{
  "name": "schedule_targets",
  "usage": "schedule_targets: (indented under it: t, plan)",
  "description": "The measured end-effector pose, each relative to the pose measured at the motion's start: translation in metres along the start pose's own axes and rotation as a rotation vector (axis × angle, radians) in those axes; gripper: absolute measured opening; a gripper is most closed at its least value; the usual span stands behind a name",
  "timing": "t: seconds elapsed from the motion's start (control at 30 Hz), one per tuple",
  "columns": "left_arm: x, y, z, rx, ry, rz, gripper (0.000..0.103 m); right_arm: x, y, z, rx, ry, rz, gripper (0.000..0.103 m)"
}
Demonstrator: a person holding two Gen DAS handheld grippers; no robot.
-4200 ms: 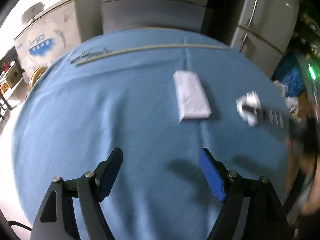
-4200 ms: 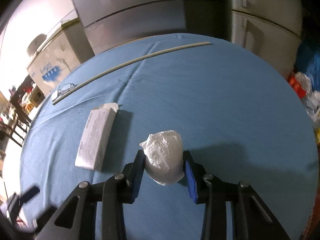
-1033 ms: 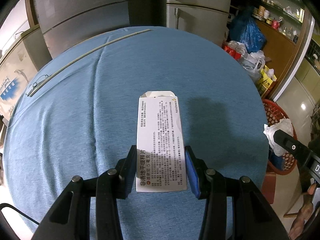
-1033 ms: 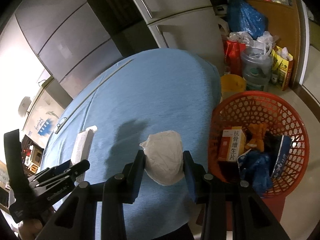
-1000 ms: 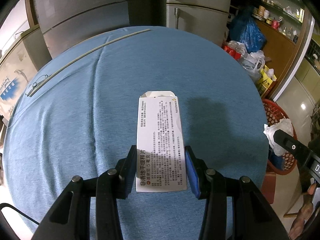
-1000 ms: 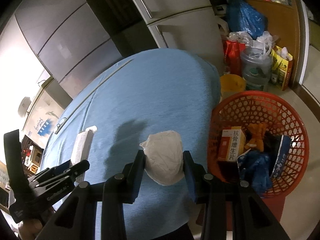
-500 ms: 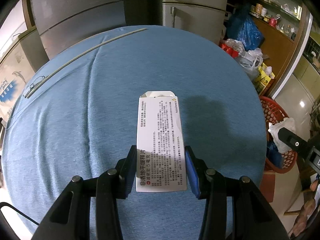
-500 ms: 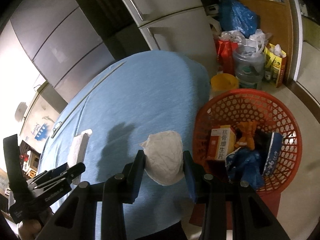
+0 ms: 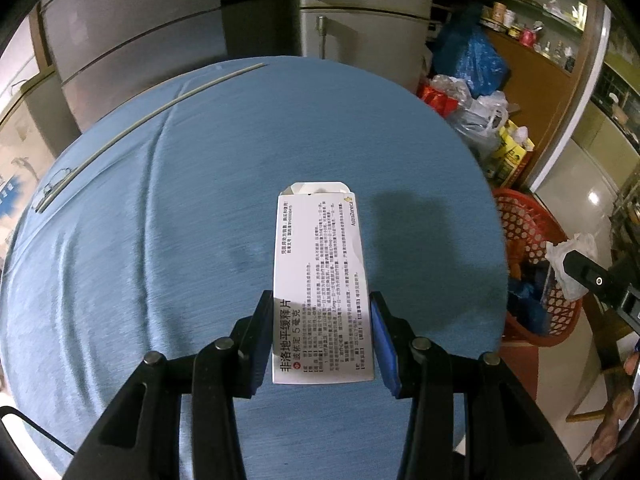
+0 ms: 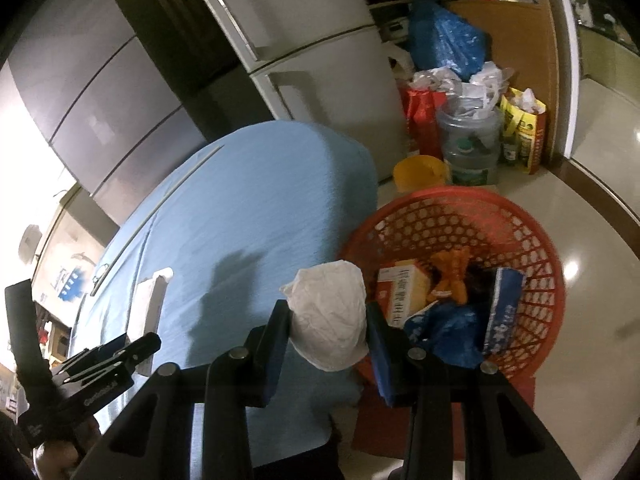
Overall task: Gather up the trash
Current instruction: 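Carry the medicine box with the left tool while the right tool carries the tissue to the basket, then open both tools over the red basket to drop the tissue and box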
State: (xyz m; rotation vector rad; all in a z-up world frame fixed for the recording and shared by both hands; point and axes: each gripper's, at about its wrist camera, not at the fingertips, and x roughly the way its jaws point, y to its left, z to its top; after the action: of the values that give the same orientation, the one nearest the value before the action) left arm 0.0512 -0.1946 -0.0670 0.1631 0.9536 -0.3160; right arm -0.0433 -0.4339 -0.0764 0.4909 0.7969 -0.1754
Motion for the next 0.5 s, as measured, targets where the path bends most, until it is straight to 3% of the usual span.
schedule_targets:
  t: [0.5]
  plan:
    - [0.001, -0.086, 0.021, 0.154, -0.018, -0.108, 0.047, -0.019, -0.072, 0.022, 0.084, -0.055, -0.102, 0.041]
